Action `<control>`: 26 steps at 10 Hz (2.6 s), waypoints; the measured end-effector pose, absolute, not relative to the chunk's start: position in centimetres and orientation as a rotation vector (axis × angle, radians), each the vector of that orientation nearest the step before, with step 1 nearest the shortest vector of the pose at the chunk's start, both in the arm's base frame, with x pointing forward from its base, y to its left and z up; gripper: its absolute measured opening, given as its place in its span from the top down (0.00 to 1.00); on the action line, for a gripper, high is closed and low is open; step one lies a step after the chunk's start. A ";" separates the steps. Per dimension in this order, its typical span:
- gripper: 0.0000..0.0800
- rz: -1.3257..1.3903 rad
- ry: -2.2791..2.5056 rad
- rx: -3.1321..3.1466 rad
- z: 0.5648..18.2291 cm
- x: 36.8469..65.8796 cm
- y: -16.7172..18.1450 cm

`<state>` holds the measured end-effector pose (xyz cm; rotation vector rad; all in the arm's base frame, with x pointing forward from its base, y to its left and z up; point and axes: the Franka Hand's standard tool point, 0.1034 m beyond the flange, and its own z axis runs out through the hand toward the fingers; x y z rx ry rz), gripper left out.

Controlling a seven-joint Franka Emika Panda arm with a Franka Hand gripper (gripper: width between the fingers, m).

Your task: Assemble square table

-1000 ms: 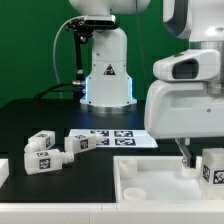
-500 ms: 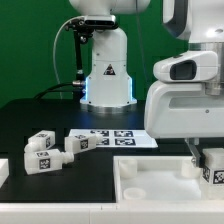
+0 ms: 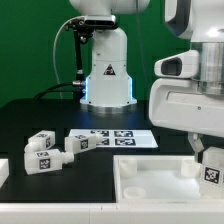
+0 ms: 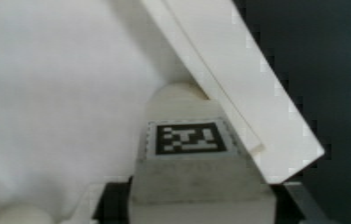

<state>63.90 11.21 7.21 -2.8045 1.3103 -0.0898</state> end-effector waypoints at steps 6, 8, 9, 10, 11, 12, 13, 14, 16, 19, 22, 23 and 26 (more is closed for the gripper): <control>0.64 -0.050 1.883 -2.421 7.2 64.1 11.0; 0.64 0.004 2.146 -2.156 7.2 64.1 10.9; 0.64 0.022 2.247 -2.038 7.2 64.1 11.0; 0.64 0.034 2.364 -1.890 7.2 64.1 11.1; 0.64 0.037 2.415 -1.823 7.2 64.1 11.1; 0.64 0.034 2.446 -1.784 7.2 64.1 11.1; 0.64 0.033 2.445 -1.785 7.2 64.1 11.1; 0.64 0.033 2.442 -1.790 7.2 64.1 11.1; 0.45 0.019 2.360 -1.897 7.4 64.2 11.0; 0.21 -0.001 2.032 -2.241 8.0 64.6 11.5; 0.19 0.024 1.993 -2.290 8.0 64.3 12.2; 0.19 0.022 1.981 -2.298 8.2 64.3 12.2; 0.19 0.006 1.831 -2.407 10.2 65.0 11.1</control>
Offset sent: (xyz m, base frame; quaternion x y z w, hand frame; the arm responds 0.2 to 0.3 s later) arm 0.0000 0.0000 0.0000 0.0000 0.0000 0.1296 0.9916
